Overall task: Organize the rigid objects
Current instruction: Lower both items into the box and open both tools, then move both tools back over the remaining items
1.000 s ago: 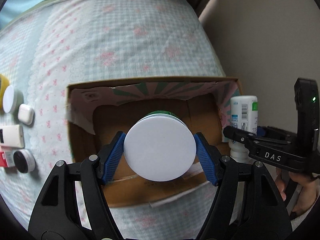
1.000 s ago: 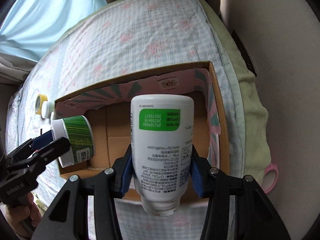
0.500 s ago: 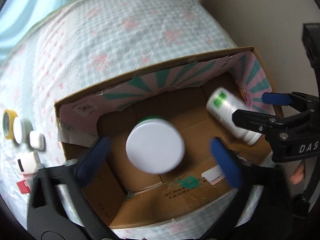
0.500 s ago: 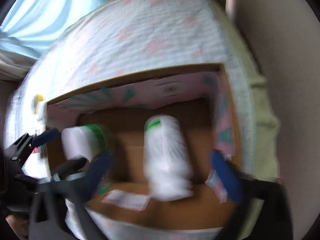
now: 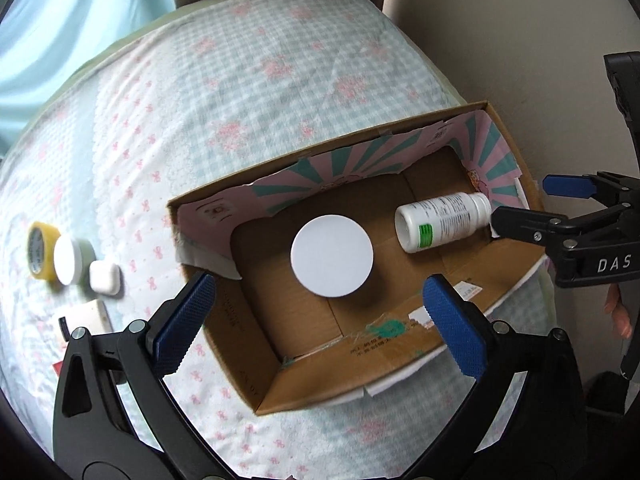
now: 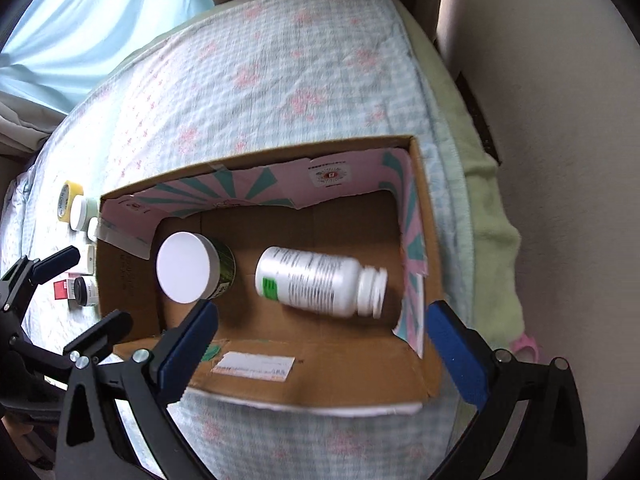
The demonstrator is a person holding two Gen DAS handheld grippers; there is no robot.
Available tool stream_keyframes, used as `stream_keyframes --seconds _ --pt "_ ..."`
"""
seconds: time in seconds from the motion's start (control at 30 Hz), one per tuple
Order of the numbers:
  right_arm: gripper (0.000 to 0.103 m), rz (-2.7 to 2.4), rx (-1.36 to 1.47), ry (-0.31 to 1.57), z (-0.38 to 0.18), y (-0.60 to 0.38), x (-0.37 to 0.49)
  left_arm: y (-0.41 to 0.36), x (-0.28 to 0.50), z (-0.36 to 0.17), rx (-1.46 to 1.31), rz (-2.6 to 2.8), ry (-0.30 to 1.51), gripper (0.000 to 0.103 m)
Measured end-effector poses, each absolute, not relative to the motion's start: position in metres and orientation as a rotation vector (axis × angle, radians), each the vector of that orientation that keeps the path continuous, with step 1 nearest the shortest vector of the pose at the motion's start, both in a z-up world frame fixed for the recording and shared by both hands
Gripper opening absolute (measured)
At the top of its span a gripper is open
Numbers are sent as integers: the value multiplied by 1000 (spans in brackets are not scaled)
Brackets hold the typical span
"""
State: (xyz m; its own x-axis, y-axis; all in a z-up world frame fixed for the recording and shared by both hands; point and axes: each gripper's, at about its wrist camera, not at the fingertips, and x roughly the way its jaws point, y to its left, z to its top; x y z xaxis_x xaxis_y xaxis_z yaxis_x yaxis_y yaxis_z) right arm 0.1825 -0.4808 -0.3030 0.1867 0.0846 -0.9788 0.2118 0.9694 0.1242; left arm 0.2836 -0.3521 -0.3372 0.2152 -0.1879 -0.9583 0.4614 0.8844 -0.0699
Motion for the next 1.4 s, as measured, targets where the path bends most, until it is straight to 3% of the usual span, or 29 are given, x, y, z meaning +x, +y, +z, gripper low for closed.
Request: stream_keyframes --seconds 0.33,0.83,1.13,1.4 --pt "103 -131 209 1318 -237 -465 162 -306 256 -268 245 -401 1197 103" --pt "103 -3 130 1219 -156 -349 147 -123 197 -175 242 -343 1076 103" --pt "103 19 139 1235 -156 -241 141 -2 191 -189 336 -432 1083 103" --pt "103 -44 196 1261 -192 -160 149 59 218 -248 452 -622 1148 103"
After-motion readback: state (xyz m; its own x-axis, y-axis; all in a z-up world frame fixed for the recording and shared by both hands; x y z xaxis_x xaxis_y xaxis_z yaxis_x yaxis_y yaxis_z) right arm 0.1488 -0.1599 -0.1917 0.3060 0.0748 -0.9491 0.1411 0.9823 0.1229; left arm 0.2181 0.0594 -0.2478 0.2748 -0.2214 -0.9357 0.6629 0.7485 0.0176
